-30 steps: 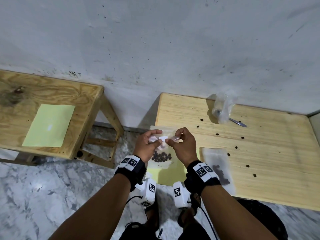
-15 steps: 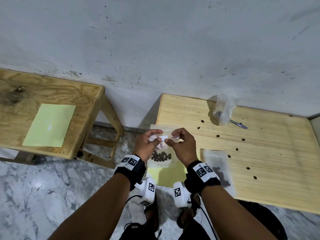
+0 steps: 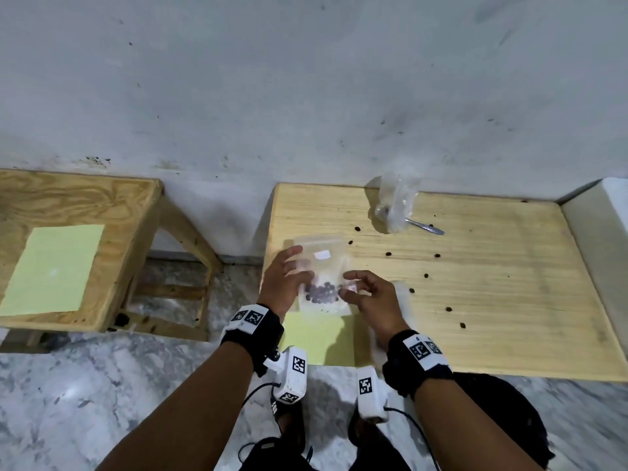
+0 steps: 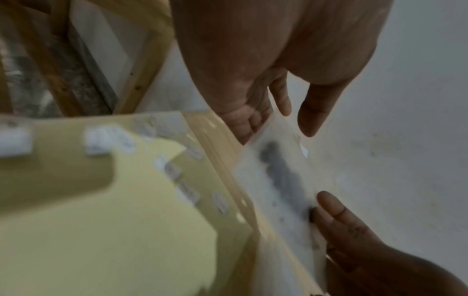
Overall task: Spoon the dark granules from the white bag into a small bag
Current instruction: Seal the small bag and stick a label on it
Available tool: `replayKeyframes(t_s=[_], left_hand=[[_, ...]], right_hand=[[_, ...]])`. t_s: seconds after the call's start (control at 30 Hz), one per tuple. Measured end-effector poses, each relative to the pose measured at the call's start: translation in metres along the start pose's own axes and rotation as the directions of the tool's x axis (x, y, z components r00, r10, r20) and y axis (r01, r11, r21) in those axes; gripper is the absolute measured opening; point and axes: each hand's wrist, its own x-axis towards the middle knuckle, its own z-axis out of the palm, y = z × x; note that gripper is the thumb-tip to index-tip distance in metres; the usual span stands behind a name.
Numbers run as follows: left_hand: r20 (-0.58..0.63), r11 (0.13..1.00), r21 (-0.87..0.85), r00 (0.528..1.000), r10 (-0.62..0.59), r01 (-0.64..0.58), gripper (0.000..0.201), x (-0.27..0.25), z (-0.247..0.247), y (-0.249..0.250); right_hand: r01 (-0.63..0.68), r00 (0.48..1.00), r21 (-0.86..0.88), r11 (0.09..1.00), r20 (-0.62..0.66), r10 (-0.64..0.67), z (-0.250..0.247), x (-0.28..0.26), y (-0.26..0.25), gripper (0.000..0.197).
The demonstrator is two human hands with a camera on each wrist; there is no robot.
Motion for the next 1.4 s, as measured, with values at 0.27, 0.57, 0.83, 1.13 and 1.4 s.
replayKeyframes(t_s=[0.27, 0.57, 0.83, 1.13, 1.4], left_hand=[[0.141, 0.964, 0.266, 0.988, -0.059, 0.019, 0.024, -0.008, 0.138, -0.025], [0.292, 0.936, 0.338, 0.936, -0.199, 0.094, 0.03, -0.011, 0.326, -0.073], [0.311, 0.845, 0.507, 0.878, -0.363, 0.17, 0.047, -0.017, 0.391, -0.108], [0.329, 0.867, 0.478, 0.886, -0.327, 0.142, 0.027, -0.015, 0.364, -0.089], [0.166, 0.949, 0.31, 0.98, -0.106, 0.05, 0.016, -0.014, 0.258, -0.048]], right_hand=[[-0.017, 0.981, -0.168, 0.986, -0.192, -0.016, -0.142, 0.003, 0.018, 0.027], [-0.214, 0.899, -0.343, 0.914, -0.435, 0.047, -0.311, -0.007, 0.063, 0.025], [-0.345, 0.87, -0.435, 0.832, -0.48, 0.11, -0.361, -0.015, 0.105, 0.036], [-0.244, 0.867, -0.513, 0.823, -0.495, -0.051, -0.332, -0.019, 0.086, 0.035], [-0.05, 0.977, -0.39, 0.919, -0.21, -0.036, -0.209, -0.013, 0.054, 0.018]])
